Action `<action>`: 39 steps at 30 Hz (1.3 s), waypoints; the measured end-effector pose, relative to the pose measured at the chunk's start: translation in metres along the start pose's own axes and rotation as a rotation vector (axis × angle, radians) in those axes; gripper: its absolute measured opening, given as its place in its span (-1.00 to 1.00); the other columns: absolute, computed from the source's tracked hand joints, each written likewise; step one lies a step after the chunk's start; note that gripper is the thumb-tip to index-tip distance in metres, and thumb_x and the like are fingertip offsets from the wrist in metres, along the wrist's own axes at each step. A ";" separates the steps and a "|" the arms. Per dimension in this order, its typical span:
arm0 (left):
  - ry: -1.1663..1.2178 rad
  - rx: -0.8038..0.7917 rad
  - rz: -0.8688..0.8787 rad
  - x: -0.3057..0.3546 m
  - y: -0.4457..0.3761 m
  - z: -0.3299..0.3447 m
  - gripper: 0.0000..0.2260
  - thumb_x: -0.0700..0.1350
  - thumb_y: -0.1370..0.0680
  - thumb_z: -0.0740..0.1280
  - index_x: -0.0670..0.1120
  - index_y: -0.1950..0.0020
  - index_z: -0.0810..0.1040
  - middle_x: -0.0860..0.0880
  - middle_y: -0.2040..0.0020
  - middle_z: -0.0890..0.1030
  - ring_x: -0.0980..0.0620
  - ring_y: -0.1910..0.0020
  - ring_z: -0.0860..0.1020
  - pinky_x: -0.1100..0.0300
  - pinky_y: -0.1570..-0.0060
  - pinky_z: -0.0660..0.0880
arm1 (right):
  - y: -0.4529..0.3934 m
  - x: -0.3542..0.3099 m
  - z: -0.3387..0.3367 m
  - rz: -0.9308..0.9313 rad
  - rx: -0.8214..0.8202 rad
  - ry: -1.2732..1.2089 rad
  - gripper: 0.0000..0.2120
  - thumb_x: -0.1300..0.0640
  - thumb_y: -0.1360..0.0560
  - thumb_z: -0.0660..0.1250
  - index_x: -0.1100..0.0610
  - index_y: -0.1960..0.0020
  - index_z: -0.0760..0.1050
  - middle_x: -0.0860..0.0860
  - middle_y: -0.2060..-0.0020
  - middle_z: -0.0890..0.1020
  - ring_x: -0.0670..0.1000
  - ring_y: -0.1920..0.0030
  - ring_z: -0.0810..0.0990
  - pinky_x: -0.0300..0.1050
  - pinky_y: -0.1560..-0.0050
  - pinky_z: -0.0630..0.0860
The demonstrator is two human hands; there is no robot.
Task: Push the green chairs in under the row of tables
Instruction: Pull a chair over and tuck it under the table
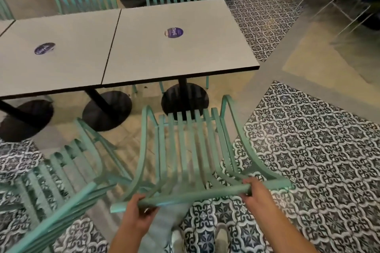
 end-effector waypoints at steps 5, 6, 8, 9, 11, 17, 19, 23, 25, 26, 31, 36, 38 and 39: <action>-0.083 0.012 0.010 0.020 -0.015 -0.013 -0.93 -0.23 -0.54 0.23 -0.17 0.14 0.45 -0.24 0.26 0.58 -0.18 0.20 0.48 0.00 0.53 0.57 | 0.002 0.008 0.022 -0.042 -0.012 0.236 -0.86 0.32 -0.48 0.31 0.27 -0.03 0.45 0.20 -0.19 0.50 0.14 -0.12 0.54 0.09 -0.21 0.51; -0.112 0.007 0.007 0.022 -0.017 -0.017 -0.95 -0.21 -0.54 0.25 -0.17 0.11 0.47 -0.23 0.19 0.54 -0.19 0.20 0.48 -0.02 0.49 0.59 | 0.004 0.010 0.022 -0.050 -0.015 0.244 -0.82 0.31 -0.49 0.31 0.28 -0.09 0.46 0.21 -0.18 0.51 0.15 -0.12 0.55 0.09 -0.19 0.52; -0.200 0.007 0.007 0.024 -0.020 -0.024 -0.94 -0.15 -0.54 0.29 -0.14 0.06 0.49 -0.20 0.15 0.50 -0.20 0.19 0.51 -0.06 0.35 0.61 | 0.006 0.010 0.021 -0.091 -0.001 0.255 -0.75 0.28 -0.50 0.31 0.29 -0.16 0.45 0.21 -0.16 0.53 0.15 -0.06 0.57 0.10 -0.17 0.53; -0.239 0.004 0.008 0.026 -0.019 -0.028 -0.92 -0.12 -0.54 0.30 -0.12 0.05 0.50 -0.19 0.13 0.50 -0.21 0.16 0.52 -0.07 0.24 0.59 | 0.010 0.011 0.022 -0.118 0.010 0.275 -0.73 0.27 -0.50 0.32 0.30 -0.19 0.44 0.20 -0.16 0.53 0.12 0.00 0.56 0.10 -0.18 0.52; -0.291 0.015 0.019 0.030 -0.015 -0.034 -0.88 -0.07 -0.55 0.32 -0.10 0.00 0.51 -0.19 0.10 0.51 -0.22 0.09 0.53 -0.11 0.07 0.52 | 0.014 0.010 0.020 -0.252 0.084 0.323 -0.62 0.28 -0.49 0.33 0.29 -0.27 0.37 0.18 -0.14 0.52 0.09 0.04 0.54 0.07 -0.23 0.48; -0.513 0.152 0.193 0.059 -0.012 -0.059 -0.66 -0.04 -0.57 0.31 -0.14 -0.29 0.41 -0.19 -0.11 0.51 -0.23 -0.03 0.51 -0.13 -0.04 0.45 | 0.021 -0.020 0.003 -0.828 0.257 0.736 -0.08 0.17 -0.38 0.48 0.02 -0.54 -0.03 0.11 -0.45 0.24 0.17 -0.35 0.40 0.14 -0.29 0.38; -0.708 0.227 0.370 0.071 -0.010 -0.062 -0.50 -0.05 -0.55 0.36 -0.13 -0.45 0.30 -0.18 -0.27 0.48 -0.22 -0.14 0.48 -0.11 -0.08 0.45 | 0.027 -0.031 0.005 -1.019 0.233 0.959 -0.10 0.11 -0.38 0.46 0.03 -0.54 -0.02 0.06 -0.49 0.16 0.15 -0.44 0.27 0.19 -0.34 0.33; -1.334 0.108 0.741 0.074 0.002 -0.041 -0.39 0.11 -0.52 0.35 -0.09 -0.50 0.28 -0.11 -0.42 0.41 -0.11 -0.35 0.41 -0.09 -0.32 0.37 | 0.039 -0.033 0.019 -1.235 -0.045 1.403 -0.28 -0.04 -0.44 0.37 0.00 -0.51 0.14 -0.06 -0.48 0.19 0.01 -0.47 0.18 0.00 -0.43 0.12; -1.687 -0.011 0.911 0.067 0.006 -0.029 -0.43 0.18 -0.52 0.32 0.01 -0.47 0.32 0.04 -0.39 0.42 0.02 -0.35 0.41 0.03 -0.36 0.35 | 0.039 -0.028 0.022 -1.250 -0.206 1.741 -0.34 -0.19 -0.44 0.32 -0.09 -0.47 0.21 -0.13 -0.46 0.19 -0.06 -0.47 0.15 -0.03 -0.46 0.09; -1.839 -0.085 0.988 0.063 0.007 -0.025 -0.46 0.22 -0.51 0.28 0.05 -0.45 0.35 0.11 -0.35 0.43 0.06 -0.33 0.41 0.10 -0.35 0.35 | 0.038 -0.024 0.020 -1.250 -0.290 1.900 -0.36 -0.25 -0.43 0.28 -0.13 -0.45 0.23 -0.16 -0.46 0.19 -0.08 -0.47 0.14 -0.04 -0.47 0.06; -2.278 -0.311 1.048 0.043 0.007 -0.017 -0.30 0.36 -0.39 -0.08 0.10 -0.43 0.36 0.12 -0.35 0.43 0.06 -0.31 0.42 0.17 -0.30 0.30 | 0.034 -0.009 0.001 -1.188 -0.519 2.335 -0.35 -0.37 -0.40 0.14 -0.23 -0.44 0.19 -0.25 -0.40 0.27 -0.14 -0.45 0.18 0.01 -0.51 -0.07; -2.364 -0.266 0.985 0.042 0.005 -0.016 -0.52 0.24 -0.57 0.01 0.11 -0.44 0.31 0.09 -0.33 0.46 0.03 -0.25 0.48 0.12 -0.20 0.42 | 0.038 -0.013 0.005 -1.192 -0.505 2.395 -0.54 -0.21 -0.53 0.09 -0.20 -0.42 0.25 -0.23 -0.24 0.48 -0.17 -0.29 0.41 0.05 -0.50 0.08; -2.416 -0.242 0.970 0.042 0.005 -0.014 -0.59 0.17 -0.62 0.05 0.07 -0.41 0.32 0.05 -0.29 0.49 -0.01 -0.20 0.51 0.08 -0.15 0.45 | 0.039 -0.014 0.009 -1.180 -0.515 2.450 -0.57 -0.17 -0.57 0.12 -0.17 -0.42 0.27 -0.19 -0.21 0.50 -0.14 -0.23 0.45 0.00 -0.46 0.15; -2.437 -0.236 0.969 0.042 0.007 -0.013 -0.63 0.14 -0.63 0.06 0.05 -0.39 0.33 0.02 -0.26 0.50 -0.03 -0.18 0.52 0.06 -0.12 0.46 | 0.039 -0.014 0.012 -1.187 -0.516 2.490 -0.57 -0.21 -0.56 0.09 -0.15 -0.41 0.28 -0.18 -0.17 0.52 -0.14 -0.16 0.47 -0.03 -0.40 0.25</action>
Point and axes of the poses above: each hand's wrist, its own y-axis away from the middle knuckle, its own z-axis out of the palm, x = y × z, the point moved 1 cm from there along -y, towards the middle knuckle
